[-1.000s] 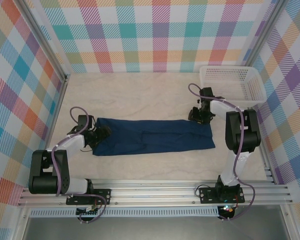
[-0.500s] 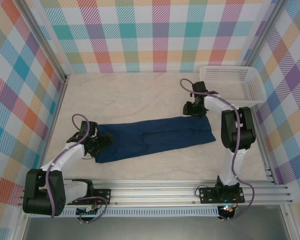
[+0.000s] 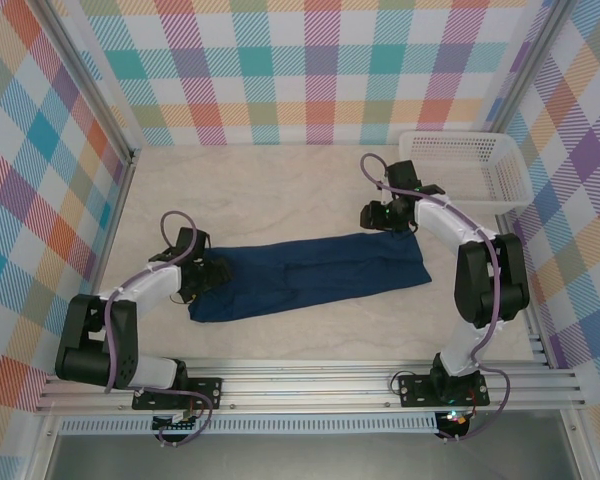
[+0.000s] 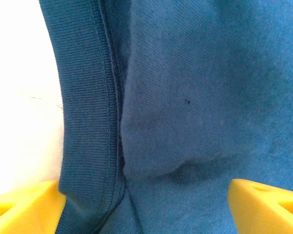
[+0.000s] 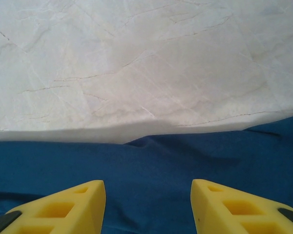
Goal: Fold the inside-out t-shirt
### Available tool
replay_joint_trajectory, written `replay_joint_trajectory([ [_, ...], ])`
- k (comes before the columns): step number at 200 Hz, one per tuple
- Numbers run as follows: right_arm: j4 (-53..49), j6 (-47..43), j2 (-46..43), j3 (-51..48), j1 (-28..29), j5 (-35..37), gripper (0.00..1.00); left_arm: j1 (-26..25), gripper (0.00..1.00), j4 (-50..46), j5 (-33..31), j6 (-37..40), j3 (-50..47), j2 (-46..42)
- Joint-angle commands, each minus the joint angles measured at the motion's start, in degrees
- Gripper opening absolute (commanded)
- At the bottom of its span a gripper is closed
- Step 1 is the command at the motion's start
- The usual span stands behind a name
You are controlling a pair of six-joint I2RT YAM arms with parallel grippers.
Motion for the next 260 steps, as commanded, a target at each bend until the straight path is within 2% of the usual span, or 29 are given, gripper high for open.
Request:
replay_joint_trajectory([
  [1,0.7,-0.2,-1.2,-0.8,0.1,-2.2,0.49,-0.8,0.87,-4.4,-5.9,0.3,0.0,-3.9],
  [35,0.9,-0.2,-0.9,-1.0,0.3,-2.6,0.49,-0.8,0.87,-6.1,-10.9,1.1,0.8,-9.8],
  [84,1.0,-0.4,-0.8,-1.4,0.8,-2.9,0.5,-0.9,0.91,-1.9,-4.7,4.2,4.3,1.5],
  [132,1.3,-0.7,-1.8,-2.8,0.8,-2.5,0.5,-2.5,0.93,-1.3,-4.0,6.0,5.1,7.4],
  [167,1.3,-0.7,-1.7,-2.6,0.8,-2.7,0.5,-3.8,0.78,-0.6,-3.0,4.4,3.7,8.5],
  [191,1.4,-0.7,-1.9,-2.6,0.8,-2.7,0.5,-4.6,0.61,-0.3,-1.4,4.1,3.4,10.8],
  [233,1.4,-0.6,-2.0,-2.8,0.8,-3.0,0.5,-5.0,0.42,-0.2,-0.5,4.1,4.1,11.1],
  [260,1.2,-0.6,-2.6,-3.1,0.9,-3.1,0.5,-5.0,0.26,0.5,-0.1,5.0,4.6,10.5],
])
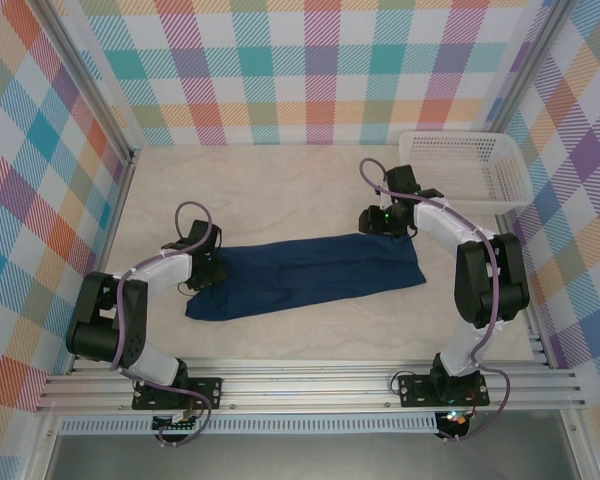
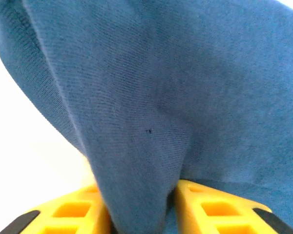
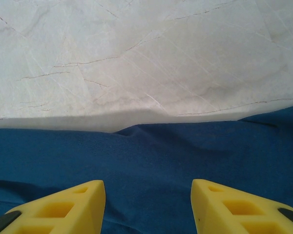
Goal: Fold the inside-out t-shirt
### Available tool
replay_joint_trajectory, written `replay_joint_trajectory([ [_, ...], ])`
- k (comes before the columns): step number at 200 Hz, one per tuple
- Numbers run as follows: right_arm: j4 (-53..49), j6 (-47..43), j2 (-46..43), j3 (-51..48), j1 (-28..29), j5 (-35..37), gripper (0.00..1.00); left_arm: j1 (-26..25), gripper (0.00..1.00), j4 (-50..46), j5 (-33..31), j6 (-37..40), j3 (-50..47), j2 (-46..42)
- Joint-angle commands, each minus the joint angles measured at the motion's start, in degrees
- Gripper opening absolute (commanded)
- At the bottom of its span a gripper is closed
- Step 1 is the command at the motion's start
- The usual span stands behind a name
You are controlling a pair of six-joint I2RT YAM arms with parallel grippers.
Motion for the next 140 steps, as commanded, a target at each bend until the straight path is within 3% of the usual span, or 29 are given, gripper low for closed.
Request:
replay_joint_trajectory([
  [1,-0.1,-0.5,-2.6,-1.0,0.4,-1.4,0.5,-1.8,0.25,1.3,6.0,0.8,-0.8,2.5],
  [33,-0.3,-0.4,-3.5,-1.2,0.6,-1.4,0.5,-1.7,0.0,0.6,5.1,2.3,0.2,1.1],
  [59,-0.8,-0.4,-4.1,-1.1,0.8,-1.4,0.5,-1.5,0.0,-0.5,4.6,1.7,1.1,-0.9],
  [140,-2.3,-0.6,-7.1,-2.5,1.3,-1.7,0.5,6.5,0.0,-13.2,-10.2,0.0,6.7,-13.6],
])
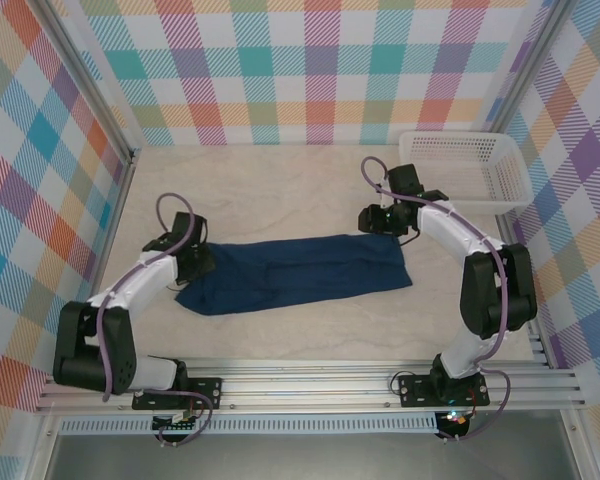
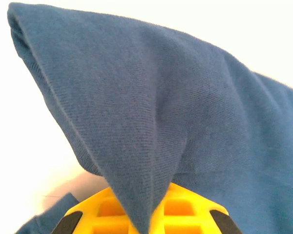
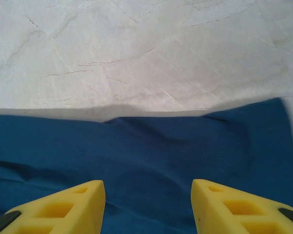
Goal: Fold the inside-out t-shirt
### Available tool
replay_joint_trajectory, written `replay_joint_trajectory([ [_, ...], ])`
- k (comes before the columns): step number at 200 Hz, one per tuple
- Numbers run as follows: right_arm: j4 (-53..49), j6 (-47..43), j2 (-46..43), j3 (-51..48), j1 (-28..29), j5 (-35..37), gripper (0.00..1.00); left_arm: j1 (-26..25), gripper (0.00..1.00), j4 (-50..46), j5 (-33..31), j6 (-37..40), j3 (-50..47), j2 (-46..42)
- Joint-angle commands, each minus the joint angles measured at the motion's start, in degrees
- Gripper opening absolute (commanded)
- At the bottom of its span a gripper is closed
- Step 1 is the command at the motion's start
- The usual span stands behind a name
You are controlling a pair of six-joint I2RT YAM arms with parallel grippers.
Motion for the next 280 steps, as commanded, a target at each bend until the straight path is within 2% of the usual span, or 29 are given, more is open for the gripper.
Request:
replay_joint_trajectory([
  [1,-1.7,-0.6,-2.4,-1.1,0.4,-1.3,0.5,1.5,0.0,-5.8,-6.7,-0.9,2.9,-2.8],
  [11,-1.9,-0.6,-2.5,-1.4,0.5,-1.5,0.5,1.5,0.0,-6.9,-6.3,-1.0,4.0,-3.0],
  [31,-1.9,-0.6,-2.7,-2.0,0.5,-1.7,0.5,0.1,0.0,-8.3,-1.3,-1.6,5.8,-3.5],
  [58,-2.2,-0.8,-3.2,-2.4,0.5,-2.0,0.5,-7.4,0.0,-8.8,6.6,-6.0,8.4,-4.0],
  [82,-1.6,-0.7,-3.9,-2.8,0.5,-2.0,0.5,-15.0,0.0,-4.7,14.5,-14.0,11.5,-2.4],
  [121,-1.5,-0.2,-4.7,-3.7,0.4,-2.5,0.5,-26.9,0.0,-3.0,14.4,-22.7,23.1,6.3],
  [153,-3.2,-0.4,-6.0,-4.6,0.5,-1.3,0.51,-33.1,0.0,-0.3,14.3,-26.1,31.4,14.6],
  [184,-5.1,-1.0,-6.9,-4.7,0.5,0.2,0.51,-36.1,0.0,-0.6,15.7,-25.6,37.7,24.0],
  [224,-5.4,-0.6,-7.8,-6.2,0.5,0.2,0.52,-37.4,0.0,-0.1,18.2,-25.2,43.6,32.9],
  [248,-5.1,0.5,-7.3,-7.7,0.5,0.4,0.52,-37.9,0.0,-0.7,19.2,-24.9,45.8,34.7],
  [280,-3.1,2.4,-4.3,-10.0,0.5,-3.7,0.51,-37.8,0.0,-1.7,18.3,-24.3,46.9,33.4],
])
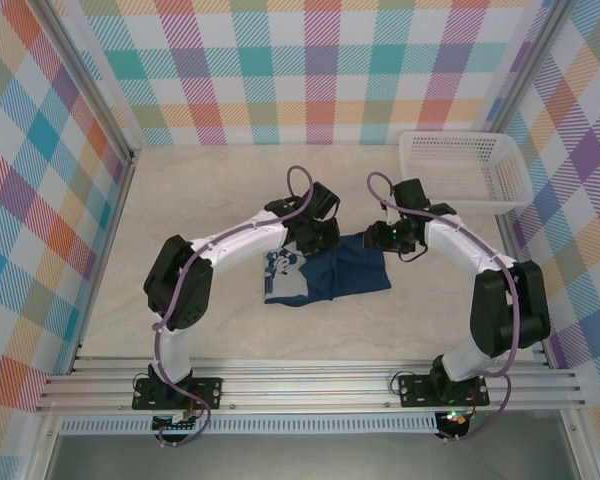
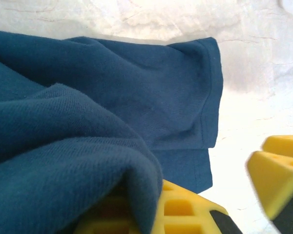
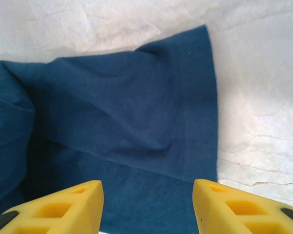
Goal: Fold the inside-out t-shirt
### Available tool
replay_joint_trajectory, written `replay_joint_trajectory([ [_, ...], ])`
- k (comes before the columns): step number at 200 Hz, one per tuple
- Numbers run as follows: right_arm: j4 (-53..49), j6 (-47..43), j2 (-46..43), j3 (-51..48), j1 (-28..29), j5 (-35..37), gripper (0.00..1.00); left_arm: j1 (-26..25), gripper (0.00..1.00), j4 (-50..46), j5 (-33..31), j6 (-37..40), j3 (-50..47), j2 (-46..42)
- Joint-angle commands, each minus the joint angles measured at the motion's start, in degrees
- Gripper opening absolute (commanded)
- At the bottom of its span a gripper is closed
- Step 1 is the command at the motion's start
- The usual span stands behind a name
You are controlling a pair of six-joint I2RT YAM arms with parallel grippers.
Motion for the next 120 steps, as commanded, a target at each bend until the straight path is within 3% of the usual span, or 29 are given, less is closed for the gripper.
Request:
replay_joint_trajectory([
  [1,0.7,1.8,2.2,-1.8,0.5,-3.0,0.51,-0.8,0.0,-0.9,0.8,0.2,3.0,-2.1],
  [120,2.4,2.5,10.4,-2.0,0.5,-2.8,0.47,-0.9,0.0,0.2,5.1,-1.4,8.0,-1.0],
])
